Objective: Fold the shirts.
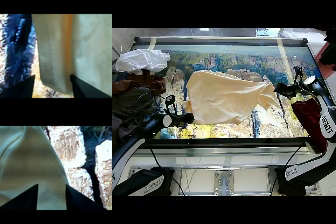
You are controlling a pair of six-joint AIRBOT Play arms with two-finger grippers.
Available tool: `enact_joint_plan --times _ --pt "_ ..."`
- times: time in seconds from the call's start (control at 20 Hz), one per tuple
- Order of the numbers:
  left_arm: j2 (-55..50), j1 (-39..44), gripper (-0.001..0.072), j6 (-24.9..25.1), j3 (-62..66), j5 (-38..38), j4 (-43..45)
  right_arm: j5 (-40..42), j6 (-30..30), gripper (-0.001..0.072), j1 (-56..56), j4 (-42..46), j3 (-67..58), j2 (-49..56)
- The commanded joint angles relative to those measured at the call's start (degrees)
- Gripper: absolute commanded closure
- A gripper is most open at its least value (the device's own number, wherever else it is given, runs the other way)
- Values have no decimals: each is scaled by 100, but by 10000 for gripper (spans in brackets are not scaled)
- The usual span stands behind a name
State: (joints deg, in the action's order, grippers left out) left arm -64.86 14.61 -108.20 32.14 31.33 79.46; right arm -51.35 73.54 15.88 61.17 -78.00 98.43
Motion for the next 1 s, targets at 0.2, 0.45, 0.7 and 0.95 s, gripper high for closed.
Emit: enact_joint_plan --times 0.2,0.45,0.7,0.95 --pt "-39 2 144 26 7 -240 -586 31 11 303 44 157 -4 61" --pt "-490 2 622 376 7 -476 -1777 13 13 308 39 81 -4 61" --pt "-485 2 693 643 431 -420 -1917 -127 160 347 136 151 -4 151" --pt "-485 2 692 1270 1211 24 -1902 -455 164 346 205 13 -2 442"
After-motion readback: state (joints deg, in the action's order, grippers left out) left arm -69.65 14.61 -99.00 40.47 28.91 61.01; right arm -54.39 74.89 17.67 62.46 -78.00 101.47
